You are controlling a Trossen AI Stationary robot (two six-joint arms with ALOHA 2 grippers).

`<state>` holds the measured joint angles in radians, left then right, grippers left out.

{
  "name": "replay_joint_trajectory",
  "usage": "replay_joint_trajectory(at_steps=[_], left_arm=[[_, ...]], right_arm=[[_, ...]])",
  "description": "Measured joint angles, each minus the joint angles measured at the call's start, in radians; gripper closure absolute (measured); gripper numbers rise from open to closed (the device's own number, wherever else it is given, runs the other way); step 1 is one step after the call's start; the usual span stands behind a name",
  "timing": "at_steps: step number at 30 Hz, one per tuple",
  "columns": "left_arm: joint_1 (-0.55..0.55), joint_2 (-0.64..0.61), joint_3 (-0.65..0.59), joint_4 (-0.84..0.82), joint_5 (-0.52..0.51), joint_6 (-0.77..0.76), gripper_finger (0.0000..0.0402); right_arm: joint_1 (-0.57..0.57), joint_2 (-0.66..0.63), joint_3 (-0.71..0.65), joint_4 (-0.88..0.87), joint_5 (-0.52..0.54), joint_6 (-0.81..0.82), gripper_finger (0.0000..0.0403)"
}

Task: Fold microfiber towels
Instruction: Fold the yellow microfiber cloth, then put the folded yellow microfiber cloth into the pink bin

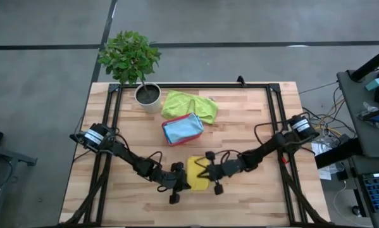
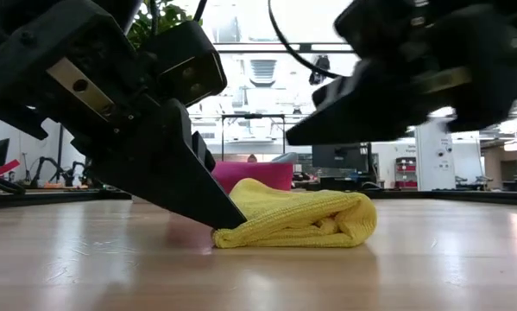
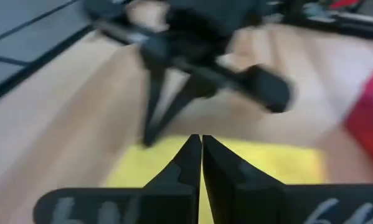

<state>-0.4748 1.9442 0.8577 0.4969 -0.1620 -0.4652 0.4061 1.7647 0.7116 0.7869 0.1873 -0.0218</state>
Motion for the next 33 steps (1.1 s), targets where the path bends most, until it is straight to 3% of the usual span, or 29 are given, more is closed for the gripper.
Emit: replay_joint_trajectory(at_steps=[5,11,15,21,27,33], left_arm=[[0.009,-0.002,0.0,-0.009,-0.001,-0.001,0.0402],[0.011,-0.002,0.002,-0.014,-0.002,-0.002,0.0402],[0.011,-0.002,0.002,-0.015,-0.003,-0.002,0.0402],[0.011,-0.021,0.001,-0.026,-0.003,-0.029,0.0402],[0.014,-0.094,0.0,-0.116,-0.003,-0.066,0.0402],[0.05,-0.213,0.0,-0.289,0.023,-0.259,0.0381]], right_arm=[[0.063,0.015,-0.023,0.003,-0.006,0.069,0.0394],[0.079,0.098,-0.035,0.0,-0.003,0.18,0.0394],[0.08,0.088,-0.038,0.001,-0.004,0.202,0.0394],[0.092,-0.032,-0.04,-0.047,0.007,0.106,0.0394],[0.098,-0.186,-0.041,-0.187,0.129,-0.002,0.0394],[0.098,-0.334,-0.058,-0.272,0.269,-0.158,0.0394]])
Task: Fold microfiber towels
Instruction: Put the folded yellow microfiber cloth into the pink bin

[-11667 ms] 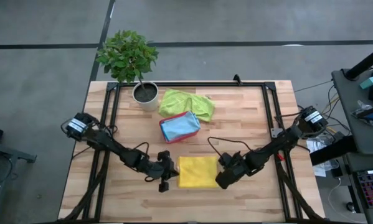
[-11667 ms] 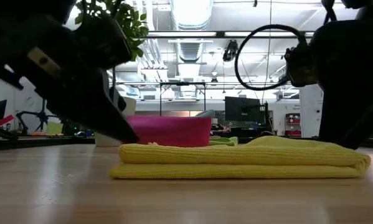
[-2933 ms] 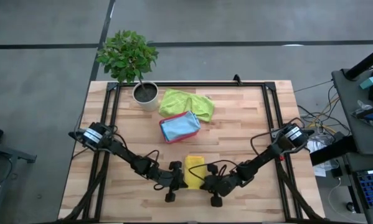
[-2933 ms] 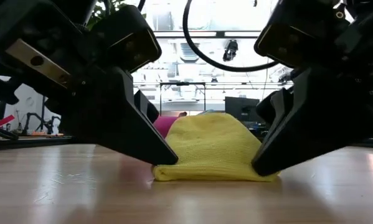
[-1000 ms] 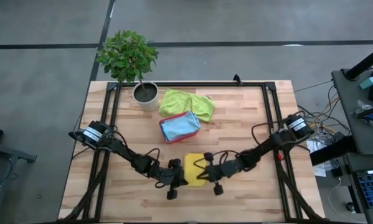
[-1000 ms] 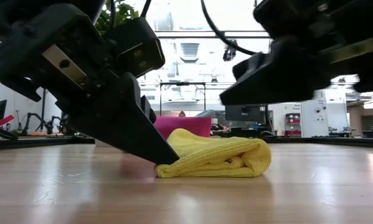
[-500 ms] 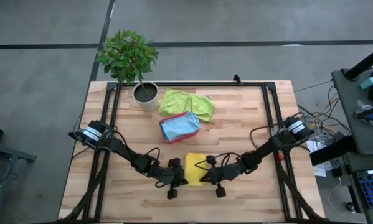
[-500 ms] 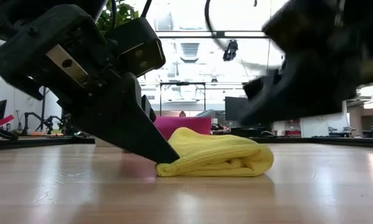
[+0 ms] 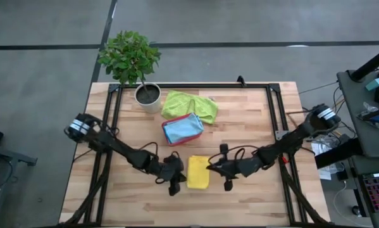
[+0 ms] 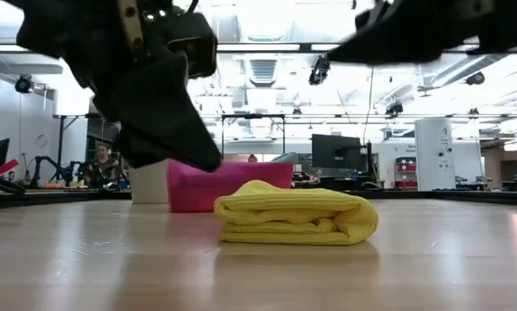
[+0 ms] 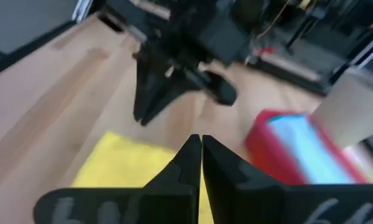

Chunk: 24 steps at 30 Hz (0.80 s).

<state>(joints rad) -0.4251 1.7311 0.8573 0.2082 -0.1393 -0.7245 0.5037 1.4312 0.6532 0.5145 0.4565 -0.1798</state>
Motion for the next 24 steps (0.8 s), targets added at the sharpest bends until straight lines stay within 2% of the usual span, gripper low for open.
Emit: replay_joint_trajectory(at_steps=[6,10,13,17,24], left_arm=[[0.066,-0.049,0.004,-0.018,-0.011,-0.384,0.0305],[0.086,-0.036,0.011,-0.016,-0.042,-0.448,0.0251],[0.106,-0.017,0.013,-0.05,-0.052,-0.569,0.0221],[0.117,0.004,0.014,-0.05,-0.067,-0.651,0.0211],[0.109,0.051,0.073,-0.111,-0.089,-0.689,0.021]], right_arm=[[-0.02,-0.138,-0.025,-0.024,0.017,-0.097,0.0394],[-0.032,-0.21,-0.039,-0.053,0.018,-0.125,0.0394],[-0.036,-0.249,-0.043,-0.069,0.017,-0.172,0.0394],[-0.037,-0.313,-0.043,-0.078,0.018,-0.209,0.0394],[-0.038,-0.39,-0.044,-0.167,0.017,-0.223,0.0394]])
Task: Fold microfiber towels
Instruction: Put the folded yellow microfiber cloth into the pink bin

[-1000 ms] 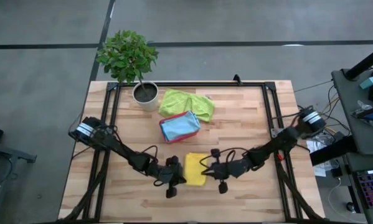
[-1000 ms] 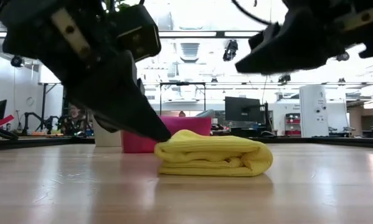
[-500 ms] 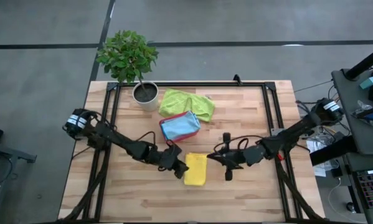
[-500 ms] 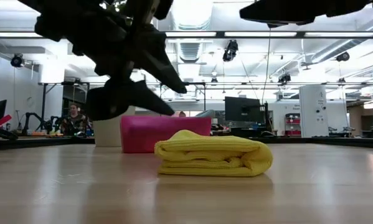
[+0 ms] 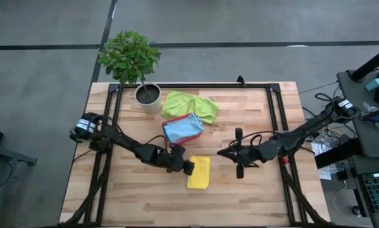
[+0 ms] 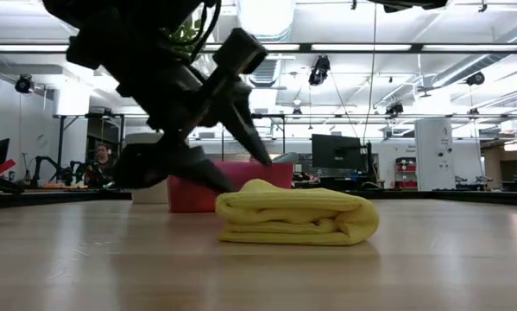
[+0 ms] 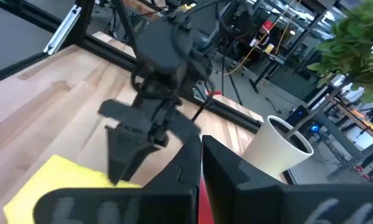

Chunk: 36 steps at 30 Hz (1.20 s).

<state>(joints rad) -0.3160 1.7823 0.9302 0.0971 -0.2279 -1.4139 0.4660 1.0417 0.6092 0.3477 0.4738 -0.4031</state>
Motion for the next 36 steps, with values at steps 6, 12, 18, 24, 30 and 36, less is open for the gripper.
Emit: replay_joint_trajectory(at_steps=[6,12,18,24,30,36], left_arm=[[-0.008,0.093,0.065,-0.015,-0.004,-0.019,0.021],[-0.01,0.153,0.128,-0.022,0.002,-0.022,0.021],[-0.015,0.202,0.162,-0.045,0.029,-0.018,0.0231],[-0.017,0.202,0.16,-0.058,0.027,0.014,0.0296],[-0.02,0.205,0.159,-0.05,0.027,0.052,0.0385],[-0.02,0.191,0.166,-0.057,0.039,0.111,0.0397]], right_arm=[[0.0,-0.013,-0.009,-0.007,-0.001,-0.009,0.0394],[-0.002,-0.012,-0.017,-0.012,0.0,-0.016,0.0394],[-0.002,-0.013,-0.017,-0.007,0.0,-0.017,0.0394],[-0.002,-0.013,-0.017,-0.004,0.0,-0.019,0.0394],[-0.002,-0.013,-0.017,0.0,0.0,-0.02,0.0394],[-0.002,-0.013,-0.017,0.0,0.0,-0.02,0.0394]])
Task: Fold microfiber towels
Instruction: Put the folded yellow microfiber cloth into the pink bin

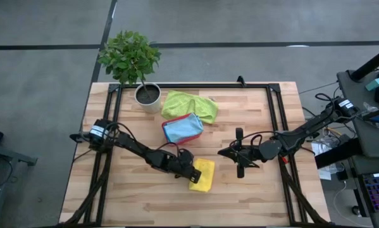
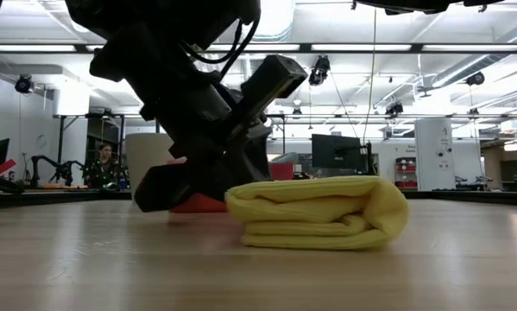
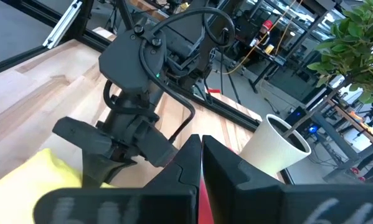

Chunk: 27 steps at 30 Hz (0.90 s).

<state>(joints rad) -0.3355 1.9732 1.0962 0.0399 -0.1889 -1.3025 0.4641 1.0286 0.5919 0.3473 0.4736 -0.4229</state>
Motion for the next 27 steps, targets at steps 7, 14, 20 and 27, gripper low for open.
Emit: replay_joint_trajectory(at_steps=[7,14,20,27], left_arm=[[-0.001,-0.054,-0.002,-0.067,0.023,0.127,0.04],[0.0,-0.134,0.0,-0.157,0.054,0.325,0.0401],[0.006,-0.223,-0.001,-0.258,0.052,0.382,0.0401],[0.007,-0.268,-0.002,-0.269,0.046,0.403,0.0401]], right_arm=[[0.0,0.0,0.0,-0.003,0.0,0.0,0.0394],[0.0,0.0,0.001,-0.003,0.0,0.0,0.0394],[0.0,0.0,0.001,-0.003,0.0,0.0,0.0394],[0.0,0.0,0.001,-0.002,0.0,-0.001,0.0394]])
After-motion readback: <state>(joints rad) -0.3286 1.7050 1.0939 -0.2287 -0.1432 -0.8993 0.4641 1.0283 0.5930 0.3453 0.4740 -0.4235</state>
